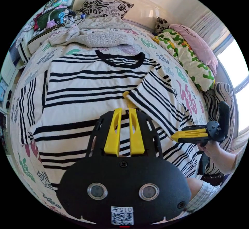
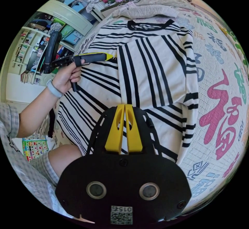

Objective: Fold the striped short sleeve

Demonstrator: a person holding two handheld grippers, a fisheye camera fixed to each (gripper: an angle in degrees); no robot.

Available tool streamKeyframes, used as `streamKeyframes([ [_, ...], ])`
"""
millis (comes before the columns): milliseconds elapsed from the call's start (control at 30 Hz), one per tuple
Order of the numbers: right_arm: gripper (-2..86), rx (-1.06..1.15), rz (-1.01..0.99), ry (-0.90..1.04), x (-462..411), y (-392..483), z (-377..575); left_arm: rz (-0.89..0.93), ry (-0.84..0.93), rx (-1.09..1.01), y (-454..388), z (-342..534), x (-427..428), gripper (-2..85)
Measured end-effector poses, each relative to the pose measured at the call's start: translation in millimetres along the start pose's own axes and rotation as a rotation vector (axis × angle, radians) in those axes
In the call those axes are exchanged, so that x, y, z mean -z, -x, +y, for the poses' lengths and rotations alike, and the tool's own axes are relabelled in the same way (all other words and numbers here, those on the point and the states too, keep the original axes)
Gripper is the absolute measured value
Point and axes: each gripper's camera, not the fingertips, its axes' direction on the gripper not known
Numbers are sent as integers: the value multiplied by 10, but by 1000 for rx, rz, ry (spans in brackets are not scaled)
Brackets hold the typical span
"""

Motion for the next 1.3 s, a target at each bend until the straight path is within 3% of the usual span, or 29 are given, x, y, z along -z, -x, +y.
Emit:
streamKeyframes([
  [167,56,87,-55,-59,629,352,-484,-39,-295,400,872,503,937,92],
  [233,68,178,-98,-71,819,644,-1033,-126,-405,626,1364,869,1356,105],
  [333,63,350,-122,-49,857,1253,-1854,-279,-471,748,1691,1199,1672,109],
  [433,63,453,-74,-5,649,1951,-2620,-131,-447,821,1972,1345,1594,123],
  [567,73,506,-52,88,241,2650,-3276,-115,-463,817,1999,1376,1552,111],
  [633,88,528,109,136,-86,3052,-3525,-169,-442,810,1953,1406,1533,81],
  [800,119,392,294,170,-517,3414,-3928,-107,-466,860,2015,1614,1582,28],
  [967,93,416,381,186,-674,3550,-3931,-155,-443,846,1903,1667,1643,12],
  [1033,18,449,357,164,-571,3564,-3868,-130,-455,853,1873,1736,1683,9],
  [1100,8,441,256,140,-406,3484,-3809,-131,-443,822,1814,1738,1761,7],
  [1300,-1,368,-112,-121,707,2735,-3215,-248,-543,408,1013,1620,2379,3],
])
